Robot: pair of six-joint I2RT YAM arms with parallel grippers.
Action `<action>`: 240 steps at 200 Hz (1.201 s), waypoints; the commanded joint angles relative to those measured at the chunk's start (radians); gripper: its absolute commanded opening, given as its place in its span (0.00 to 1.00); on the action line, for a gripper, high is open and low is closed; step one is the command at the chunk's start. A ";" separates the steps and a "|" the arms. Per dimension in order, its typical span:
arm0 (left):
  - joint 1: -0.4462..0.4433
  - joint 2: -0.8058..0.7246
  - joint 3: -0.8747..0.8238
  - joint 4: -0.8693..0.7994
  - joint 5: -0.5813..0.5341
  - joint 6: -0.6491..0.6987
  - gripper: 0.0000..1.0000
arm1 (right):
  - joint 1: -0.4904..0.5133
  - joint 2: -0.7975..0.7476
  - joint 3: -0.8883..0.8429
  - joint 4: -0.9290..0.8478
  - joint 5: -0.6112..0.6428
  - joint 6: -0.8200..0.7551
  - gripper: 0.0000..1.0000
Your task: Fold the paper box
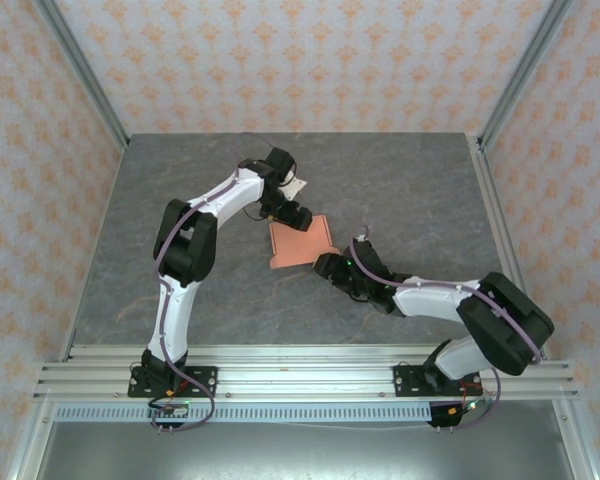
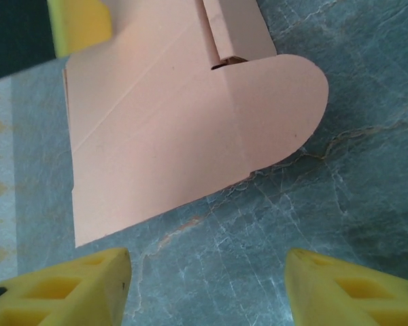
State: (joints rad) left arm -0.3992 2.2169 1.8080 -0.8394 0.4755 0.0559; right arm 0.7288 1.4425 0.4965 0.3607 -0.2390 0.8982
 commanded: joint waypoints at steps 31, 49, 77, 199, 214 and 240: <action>0.008 -0.093 -0.214 0.081 0.080 -0.114 0.72 | 0.004 0.065 0.016 0.145 0.071 0.012 0.57; 0.017 -0.124 -0.264 0.109 0.078 -0.147 0.68 | 0.003 0.092 0.016 0.176 0.066 0.010 0.53; 0.035 -0.157 -0.322 0.167 0.137 -0.196 0.66 | 0.000 0.139 -0.017 0.305 0.052 0.020 0.45; 0.051 -0.473 -0.826 0.543 0.077 -0.522 0.57 | 0.003 0.226 -0.007 0.351 -0.061 0.029 0.55; 0.051 -0.480 -0.850 0.580 0.089 -0.554 0.57 | 0.007 0.257 -0.004 0.393 -0.090 0.043 0.56; 0.051 -0.477 -0.857 0.596 0.101 -0.575 0.57 | 0.018 0.293 -0.013 0.453 -0.108 0.065 0.57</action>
State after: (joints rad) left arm -0.3534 1.7321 0.9787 -0.2871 0.5957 -0.4530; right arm 0.7280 1.6829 0.4881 0.7574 -0.2863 0.9283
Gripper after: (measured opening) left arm 0.569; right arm 0.565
